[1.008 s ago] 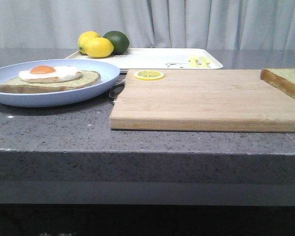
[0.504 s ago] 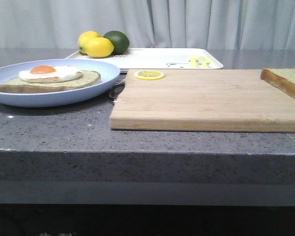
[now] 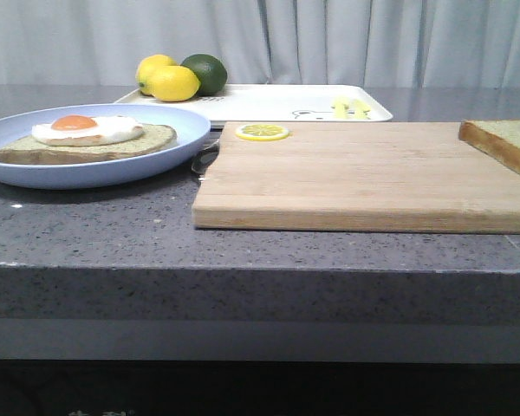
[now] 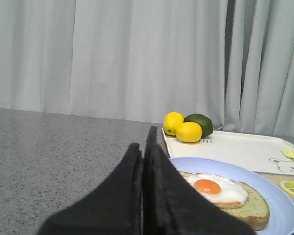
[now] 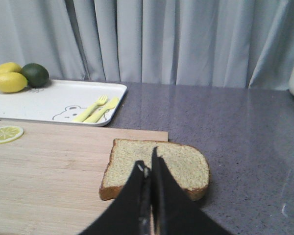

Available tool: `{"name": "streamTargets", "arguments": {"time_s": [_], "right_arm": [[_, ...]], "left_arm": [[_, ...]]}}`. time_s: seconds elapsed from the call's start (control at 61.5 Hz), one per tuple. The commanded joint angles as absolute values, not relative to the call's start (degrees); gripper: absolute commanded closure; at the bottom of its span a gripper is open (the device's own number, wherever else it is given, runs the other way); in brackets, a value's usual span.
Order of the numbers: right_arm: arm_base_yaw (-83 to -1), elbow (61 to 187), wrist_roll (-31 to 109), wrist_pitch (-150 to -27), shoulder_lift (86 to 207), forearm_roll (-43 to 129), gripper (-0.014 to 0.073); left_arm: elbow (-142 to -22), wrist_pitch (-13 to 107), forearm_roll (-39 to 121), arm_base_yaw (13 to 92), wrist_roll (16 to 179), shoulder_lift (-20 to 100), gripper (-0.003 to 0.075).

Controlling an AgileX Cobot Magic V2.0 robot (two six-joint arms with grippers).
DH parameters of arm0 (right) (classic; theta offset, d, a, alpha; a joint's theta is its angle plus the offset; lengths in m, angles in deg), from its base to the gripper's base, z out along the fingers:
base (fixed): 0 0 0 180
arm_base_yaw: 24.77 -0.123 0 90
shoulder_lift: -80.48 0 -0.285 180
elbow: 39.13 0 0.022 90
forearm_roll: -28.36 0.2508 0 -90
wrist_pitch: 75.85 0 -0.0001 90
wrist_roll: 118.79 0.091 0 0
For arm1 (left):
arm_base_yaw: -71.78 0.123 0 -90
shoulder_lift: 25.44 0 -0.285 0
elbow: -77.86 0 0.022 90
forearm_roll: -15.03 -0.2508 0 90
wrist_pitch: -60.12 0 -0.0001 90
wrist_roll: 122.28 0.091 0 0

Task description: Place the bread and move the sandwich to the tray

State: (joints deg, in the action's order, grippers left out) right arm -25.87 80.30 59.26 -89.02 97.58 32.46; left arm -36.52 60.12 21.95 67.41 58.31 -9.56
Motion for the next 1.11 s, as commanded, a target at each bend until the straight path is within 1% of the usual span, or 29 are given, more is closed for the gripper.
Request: {"name": "streamTargets", "arguments": {"time_s": [0.0, 0.114, 0.244, 0.504, 0.569, 0.601, 0.65, 0.699, 0.764, 0.78, 0.813, 0.829, 0.878, 0.91, 0.943, 1.024, 1.089], "right_arm": [[-25.5, 86.5, 58.8, -87.2, 105.7, 34.7, 0.0704], [-25.5, 91.0, 58.8, -87.2, 114.5, 36.5, 0.0704], [-25.5, 93.6, 58.8, -87.1, 119.9, 36.5, 0.0704], [-25.5, 93.8, 58.8, -85.9, 120.5, 36.5, 0.0697], [-25.5, 93.8, 58.8, -85.9, 120.5, 36.5, 0.0659], [-25.5, 93.8, 58.8, -85.9, 120.5, 36.5, 0.0624], [-25.5, 93.8, 58.8, -85.9, 120.5, 36.5, 0.0557], [-25.5, 93.8, 58.8, -85.9, 120.5, 36.5, 0.0455], [-25.5, 93.8, 58.8, -85.9, 120.5, 36.5, 0.0314], [-25.5, 93.8, 58.8, -85.9, 120.5, 36.5, 0.0261], [-25.5, 93.8, 58.8, -85.9, 120.5, 36.5, 0.0189], [-25.5, 93.8, 58.8, -85.8, 120.5, 36.5, 0.0137], [-25.5, 93.8, 58.8, -85.5, 120.5, 36.5, 0.0024], [-25.5, 93.8, 58.8, -85.2, 120.5, 36.4, -0.0026], [-25.5, 93.8, 58.8, -84.6, 120.5, 36.4, -0.0011], [-25.5, 93.9, 58.8, -82.9, 120.5, 36.8, 0.0006], [-25.5, 94.8, 58.8, -83.9, 121.1, 36.9, 0.0016]], "left_arm": [[-42.5, 62.2, 21.6, 67.5, 58.1, -2.4, 0.0738], [-47.3, 61.7, 21.6, 67.5, 58.1, 7.2, 0.0738], [-50.0, 62.0, 21.6, 67.5, 58.1, 13.4, 0.0738], [-50.2, 63.0, 21.6, 67.5, 58.1, 14.6, 0.0736], [-50.2, 63.0, 21.6, 67.5, 58.1, 14.6, 0.0722], [-50.2, 63.0, 21.6, 67.5, 58.1, 14.6, 0.0699], [-50.2, 63.1, 21.6, 67.5, 58.1, 14.6, 0.0641], [-50.2, 63.1, 21.6, 67.5, 58.1, 14.6, 0.0556], [-50.2, 63.1, 21.6, 67.5, 58.1, 14.6, 0.0394], [-50.2, 63.1, 21.6, 67.5, 58.1, 14.6, 0.0342], [-50.2, 63.1, 21.6, 67.5, 58.1, 14.6, 0.0274], [-50.2, 63.1, 21.6, 67.5, 58.1, 14.6, 0.0228], [-50.2, 63.2, 21.6, 67.5, 58.1, 14.6, 0.0142], [-50.2, 63.2, 21.6, 67.5, 58.1, 14.6, 0.0103], [-50.2, 63.2, 21.6, 67.5, 58.1, 14.6, 0.0080], [-50.2, 63.3, 21.6, 67.5, 58.1, 14.6, 0.0080], [-50.2, 63.3, 21.6, 67.5, 58.1, 14.6, 0.0080]]}}
